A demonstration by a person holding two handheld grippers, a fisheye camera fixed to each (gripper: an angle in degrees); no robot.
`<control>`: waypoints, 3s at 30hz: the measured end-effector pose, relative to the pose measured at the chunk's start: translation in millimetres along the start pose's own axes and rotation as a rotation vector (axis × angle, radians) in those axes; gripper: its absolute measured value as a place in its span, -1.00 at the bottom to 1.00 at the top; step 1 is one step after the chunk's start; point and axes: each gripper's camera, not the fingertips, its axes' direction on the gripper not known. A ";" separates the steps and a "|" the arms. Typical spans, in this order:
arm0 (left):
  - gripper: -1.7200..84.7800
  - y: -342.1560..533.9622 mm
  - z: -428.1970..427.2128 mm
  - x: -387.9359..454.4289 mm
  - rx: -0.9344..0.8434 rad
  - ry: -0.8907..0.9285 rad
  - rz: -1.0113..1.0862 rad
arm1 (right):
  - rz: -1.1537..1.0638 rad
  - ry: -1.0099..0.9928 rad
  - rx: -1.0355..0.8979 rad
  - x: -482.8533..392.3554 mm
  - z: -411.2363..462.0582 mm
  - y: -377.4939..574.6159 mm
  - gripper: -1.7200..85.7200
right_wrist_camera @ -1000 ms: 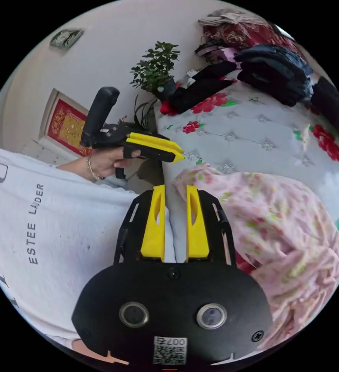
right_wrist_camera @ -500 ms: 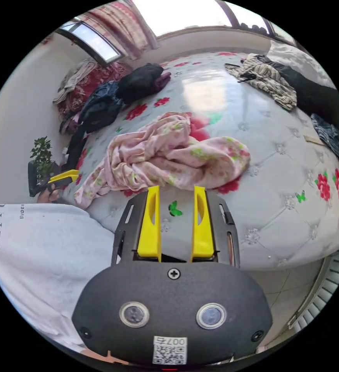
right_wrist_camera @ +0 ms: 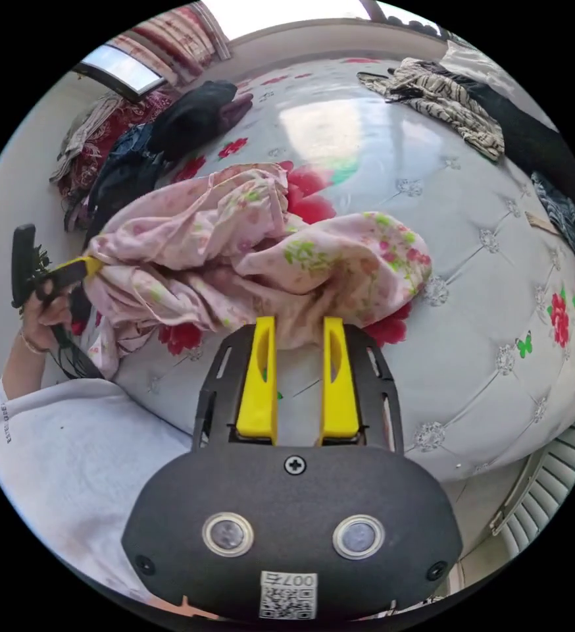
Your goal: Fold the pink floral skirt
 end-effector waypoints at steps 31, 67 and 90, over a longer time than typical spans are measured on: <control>-0.98 142.5 -335.0 -138.3 0.608 0.008 -0.153 | -0.269 -0.130 0.150 -105.2 -103.5 41.0 -0.73; -0.98 -218.4 -578.5 -53.5 0.957 -0.049 0.071 | -0.289 0.096 0.693 -139.0 -432.4 -187.2 -0.97; -0.98 72.0 -332.8 -67.0 0.508 -0.040 0.223 | -0.213 0.247 0.558 -147.2 -232.2 158.3 -0.97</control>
